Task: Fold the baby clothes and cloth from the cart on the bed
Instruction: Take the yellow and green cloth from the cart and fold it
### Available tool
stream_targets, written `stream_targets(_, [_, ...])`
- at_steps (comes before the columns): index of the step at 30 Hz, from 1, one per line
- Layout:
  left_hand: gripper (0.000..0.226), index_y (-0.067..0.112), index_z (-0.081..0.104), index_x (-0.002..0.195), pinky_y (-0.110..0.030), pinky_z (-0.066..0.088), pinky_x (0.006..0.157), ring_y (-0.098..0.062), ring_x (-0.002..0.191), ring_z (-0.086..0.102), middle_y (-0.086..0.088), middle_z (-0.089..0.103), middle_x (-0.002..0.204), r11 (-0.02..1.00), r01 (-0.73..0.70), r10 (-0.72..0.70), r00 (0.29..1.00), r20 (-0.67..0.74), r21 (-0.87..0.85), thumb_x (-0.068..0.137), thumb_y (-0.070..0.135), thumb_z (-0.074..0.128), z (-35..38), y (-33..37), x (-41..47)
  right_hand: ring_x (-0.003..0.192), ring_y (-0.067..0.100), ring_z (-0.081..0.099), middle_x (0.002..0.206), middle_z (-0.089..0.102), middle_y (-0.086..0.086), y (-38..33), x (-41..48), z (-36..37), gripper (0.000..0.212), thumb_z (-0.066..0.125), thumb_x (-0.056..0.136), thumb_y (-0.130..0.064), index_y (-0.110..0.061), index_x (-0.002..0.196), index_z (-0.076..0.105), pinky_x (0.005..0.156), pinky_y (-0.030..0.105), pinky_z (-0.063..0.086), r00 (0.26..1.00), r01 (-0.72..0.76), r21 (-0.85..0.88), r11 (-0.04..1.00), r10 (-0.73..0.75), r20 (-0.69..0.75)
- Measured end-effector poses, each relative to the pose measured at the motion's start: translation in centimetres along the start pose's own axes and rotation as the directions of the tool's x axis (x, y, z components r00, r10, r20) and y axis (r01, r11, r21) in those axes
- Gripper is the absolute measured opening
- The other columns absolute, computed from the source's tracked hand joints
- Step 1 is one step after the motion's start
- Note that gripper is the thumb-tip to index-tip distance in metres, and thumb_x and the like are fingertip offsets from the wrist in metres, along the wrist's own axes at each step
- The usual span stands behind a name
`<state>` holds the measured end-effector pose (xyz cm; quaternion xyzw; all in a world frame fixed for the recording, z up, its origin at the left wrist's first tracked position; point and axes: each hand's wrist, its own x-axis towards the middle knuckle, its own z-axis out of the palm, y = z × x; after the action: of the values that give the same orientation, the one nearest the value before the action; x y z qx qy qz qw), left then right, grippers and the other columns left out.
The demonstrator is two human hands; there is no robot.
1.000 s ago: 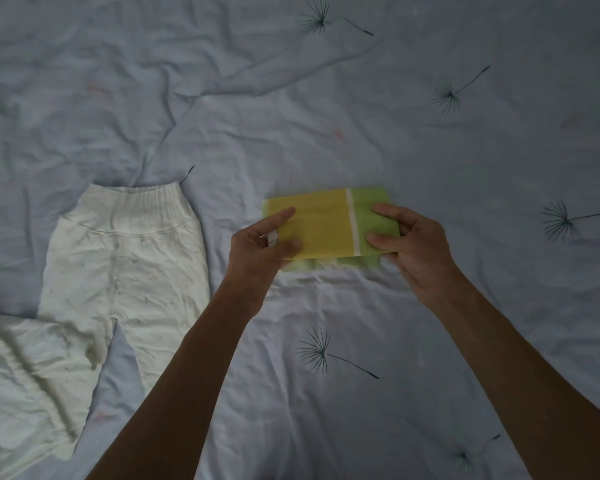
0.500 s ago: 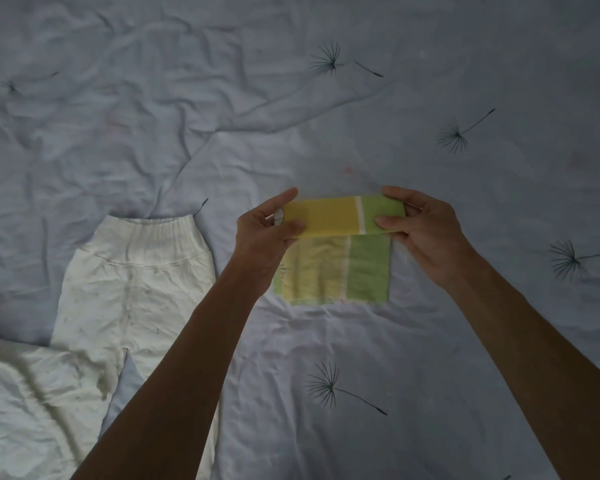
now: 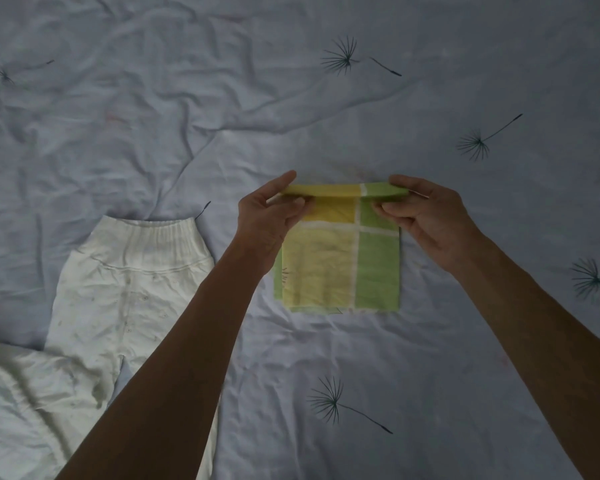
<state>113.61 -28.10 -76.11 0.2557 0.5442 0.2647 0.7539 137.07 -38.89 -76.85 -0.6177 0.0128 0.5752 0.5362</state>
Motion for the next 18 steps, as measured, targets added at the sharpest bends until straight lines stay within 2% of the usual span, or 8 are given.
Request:
stream_targets(2, [0.053,-0.001,0.065,0.140,-0.047,0.057,0.109,-0.036,0.114,0.074,-0.030,0.065,0.118,1.000,0.000,0.000,1.000,0.002,-0.004,0.091,-0.022,0.066,0.0,0.4,0.3,0.110,0.033,0.076,0.124,0.073,0.025,-0.1,0.4,0.0,0.053,0.067,0.083,0.027,0.006,0.132,0.064,0.100,0.041,0.061,1.000,-0.009,0.012,1.000,0.009,0.011])
stream_targets(6, [0.055,0.000,0.065,0.140,-0.046,0.058,0.108,-0.040,0.122,0.071,-0.034,0.064,0.134,1.000,-0.003,0.003,1.000,-0.004,0.015,0.090,-0.020,0.069,0.0,1.0,1.0,0.115,0.031,0.074,0.130,0.071,0.023,-0.1,1.1,0.2,0.054,0.066,0.085,0.025,0.004,0.135,0.064,0.102,0.042,0.060,1.000,-0.013,0.021,1.000,0.013,0.008])
stream_targets(12, [0.057,0.003,0.064,0.142,-0.046,0.058,0.107,-0.038,0.124,0.070,-0.021,0.072,0.128,0.992,-0.026,0.028,1.000,-0.011,0.126,0.089,-0.017,0.072,0.7,1.7,1.6,0.120,0.026,0.072,0.137,0.067,0.019,-0.7,1.6,0.8,0.070,0.071,0.081,0.024,-0.001,0.146,0.057,0.103,0.044,0.059,0.999,0.030,-0.003,1.000,-0.031,-0.010])
stream_targets(16, [0.057,0.011,0.065,0.145,-0.045,0.057,0.109,-0.025,0.126,0.071,-0.015,0.071,0.135,0.948,-0.089,0.095,0.996,-0.005,0.304,0.091,-0.002,0.080,1.0,2.1,1.9,0.127,0.025,0.068,0.146,0.061,0.015,-1.2,1.7,1.1,0.080,0.074,0.083,0.020,-0.009,0.154,0.051,0.108,0.046,0.056,0.997,0.075,-0.091,0.993,-0.076,-0.013])
stream_targets(18, [0.064,0.017,0.061,0.150,-0.040,0.056,0.110,-0.017,0.130,0.067,-0.012,0.068,0.141,0.851,-0.166,0.189,0.982,0.006,0.498,0.091,0.010,0.084,0.8,2.2,2.1,0.132,0.019,0.065,0.149,0.060,0.012,-1.3,1.6,1.5,0.079,0.077,0.083,0.014,-0.013,0.154,0.052,0.110,0.043,0.055,0.990,0.128,-0.194,0.973,-0.135,-0.026])
